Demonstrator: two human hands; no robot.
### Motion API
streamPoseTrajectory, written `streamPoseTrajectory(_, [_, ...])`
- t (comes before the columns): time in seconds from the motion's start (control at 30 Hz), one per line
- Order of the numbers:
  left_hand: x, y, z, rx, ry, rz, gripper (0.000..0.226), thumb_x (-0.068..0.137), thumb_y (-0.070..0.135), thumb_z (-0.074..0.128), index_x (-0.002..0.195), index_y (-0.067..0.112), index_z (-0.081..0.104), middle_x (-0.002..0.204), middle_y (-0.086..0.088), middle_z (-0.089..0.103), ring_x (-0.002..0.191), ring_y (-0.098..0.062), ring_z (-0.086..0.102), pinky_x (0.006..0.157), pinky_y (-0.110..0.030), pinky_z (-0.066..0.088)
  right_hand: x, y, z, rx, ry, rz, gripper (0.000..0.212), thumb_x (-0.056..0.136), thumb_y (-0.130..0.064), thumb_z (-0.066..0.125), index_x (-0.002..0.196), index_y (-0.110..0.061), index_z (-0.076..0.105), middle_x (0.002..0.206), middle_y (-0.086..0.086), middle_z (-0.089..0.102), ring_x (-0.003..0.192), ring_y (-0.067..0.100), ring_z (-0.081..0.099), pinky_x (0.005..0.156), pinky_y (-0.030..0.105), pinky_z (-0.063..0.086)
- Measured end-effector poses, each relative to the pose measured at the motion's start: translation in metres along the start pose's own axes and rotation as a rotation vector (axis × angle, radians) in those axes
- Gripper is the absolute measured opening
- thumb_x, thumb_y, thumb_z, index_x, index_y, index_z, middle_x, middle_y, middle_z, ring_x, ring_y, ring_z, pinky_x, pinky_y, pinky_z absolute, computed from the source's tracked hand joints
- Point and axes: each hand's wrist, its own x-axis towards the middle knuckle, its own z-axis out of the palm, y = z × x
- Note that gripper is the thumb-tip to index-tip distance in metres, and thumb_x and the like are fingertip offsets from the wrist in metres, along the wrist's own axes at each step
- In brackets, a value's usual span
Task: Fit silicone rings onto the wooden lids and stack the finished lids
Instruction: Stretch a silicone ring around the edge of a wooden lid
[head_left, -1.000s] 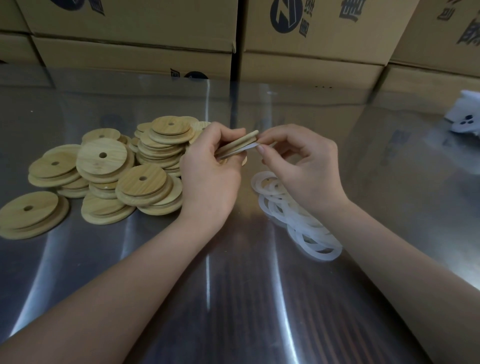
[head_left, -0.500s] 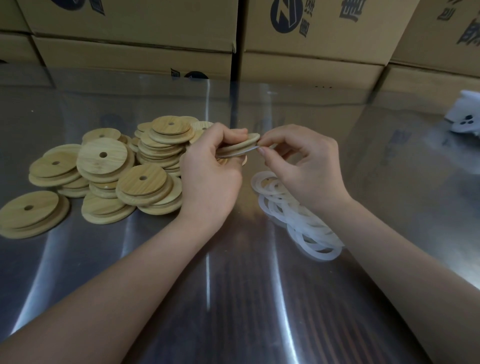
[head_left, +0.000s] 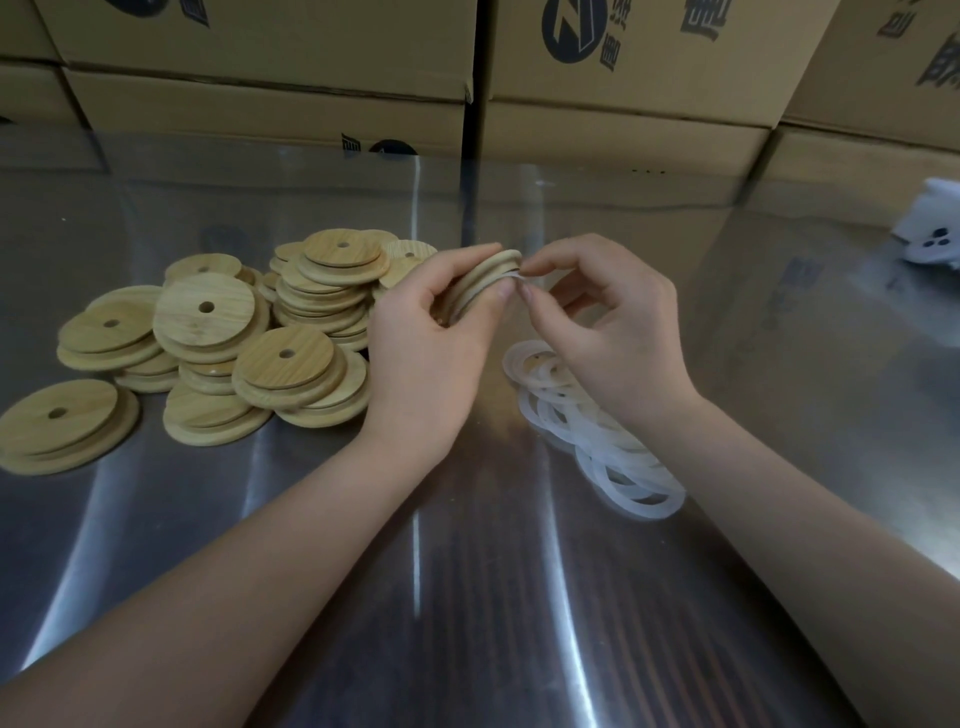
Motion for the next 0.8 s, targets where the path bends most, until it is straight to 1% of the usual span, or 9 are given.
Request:
streamPoseTrajectory(0.1, [-0.0005, 0.0002, 0.0004, -0.096, 0.002, -0.036, 0.020, 0.089, 0.008, 0.068, 0.105, 0.020, 0.070, 0.097, 0.009, 0.071, 0.096, -0.004, 0.066, 0.084, -0.020, 0.051, -0.0008, -0.0007, 0.0014, 0.022, 0.026, 0.028, 0.005, 0.086, -0.006, 0.070, 0.091, -0.005, 0.070, 0.088, 0.000, 0.068, 0.073, 0.013, 0.062, 0.068, 0.023, 0.050])
streamPoseTrajectory(0.17, [-0.0007, 0.0007, 0.0007, -0.117, -0.009, -0.047, 0.021, 0.089, 0.009, 0.068, 0.104, 0.023, 0.070, 0.096, 0.010, 0.071, 0.096, -0.004, 0.067, 0.084, -0.022, 0.052, -0.0014, -0.0010, 0.0022, 0.045, 0.051, 0.051, 0.004, 0.086, -0.006, 0.069, 0.090, -0.004, 0.070, 0.086, 0.002, 0.068, 0.075, 0.013, 0.063, 0.070, 0.023, 0.050])
streamPoseTrajectory(0.3, [-0.0004, 0.0009, -0.0004, -0.064, -0.042, -0.057, 0.027, 0.087, 0.011, 0.071, 0.112, 0.021, 0.070, 0.102, 0.010, 0.072, 0.099, -0.002, 0.066, 0.089, -0.020, 0.052, -0.0026, -0.0010, 0.0031, 0.032, 0.070, 0.031, 0.003, 0.087, -0.003, 0.069, 0.088, -0.002, 0.071, 0.085, 0.005, 0.069, 0.079, 0.015, 0.064, 0.072, 0.026, 0.052])
streamPoseTrajectory(0.4, [0.0007, 0.0011, -0.0017, 0.012, -0.040, -0.025, 0.027, 0.086, 0.008, 0.072, 0.109, 0.023, 0.070, 0.100, 0.012, 0.072, 0.098, -0.002, 0.066, 0.090, -0.023, 0.053, -0.0020, 0.0000, 0.0024, 0.009, 0.072, -0.011, 0.003, 0.087, -0.001, 0.069, 0.088, 0.000, 0.071, 0.084, 0.007, 0.070, 0.080, 0.017, 0.065, 0.073, 0.029, 0.054])
streamPoseTrajectory(0.47, [0.0017, 0.0008, -0.0019, 0.048, -0.024, -0.012, 0.028, 0.085, 0.006, 0.072, 0.105, 0.025, 0.070, 0.097, 0.014, 0.071, 0.096, -0.001, 0.066, 0.089, -0.023, 0.053, -0.0013, 0.0008, 0.0018, -0.003, 0.075, -0.026, 0.003, 0.087, 0.000, 0.069, 0.088, 0.000, 0.071, 0.084, 0.008, 0.070, 0.079, 0.016, 0.066, 0.073, 0.027, 0.054])
streamPoseTrajectory(0.63, [0.0030, -0.0003, -0.0028, 0.086, -0.008, 0.003, 0.029, 0.083, 0.003, 0.072, 0.102, 0.026, 0.070, 0.093, 0.015, 0.070, 0.092, 0.000, 0.067, 0.087, -0.021, 0.053, -0.0008, 0.0014, 0.0024, 0.003, 0.073, 0.010, 0.003, 0.085, -0.001, 0.070, 0.087, -0.002, 0.072, 0.082, 0.004, 0.070, 0.078, 0.009, 0.065, 0.074, 0.016, 0.051])
streamPoseTrajectory(0.7, [0.0036, 0.0000, -0.0032, 0.086, -0.014, 0.005, 0.030, 0.083, 0.001, 0.071, 0.100, 0.026, 0.070, 0.092, 0.015, 0.070, 0.092, 0.000, 0.066, 0.086, -0.019, 0.052, 0.0002, 0.0020, 0.0021, 0.016, 0.072, 0.033, 0.003, 0.085, -0.001, 0.071, 0.087, -0.002, 0.072, 0.082, 0.003, 0.070, 0.078, 0.009, 0.065, 0.073, 0.015, 0.051])
streamPoseTrajectory(0.8, [0.0040, 0.0004, -0.0028, 0.098, -0.025, 0.012, 0.032, 0.083, -0.003, 0.070, 0.101, 0.024, 0.070, 0.092, 0.016, 0.068, 0.091, 0.004, 0.065, 0.083, -0.012, 0.048, 0.0012, 0.0030, 0.0008, 0.020, 0.067, 0.051, 0.003, 0.085, -0.002, 0.070, 0.087, -0.002, 0.072, 0.082, 0.002, 0.070, 0.078, 0.008, 0.065, 0.073, 0.015, 0.051])
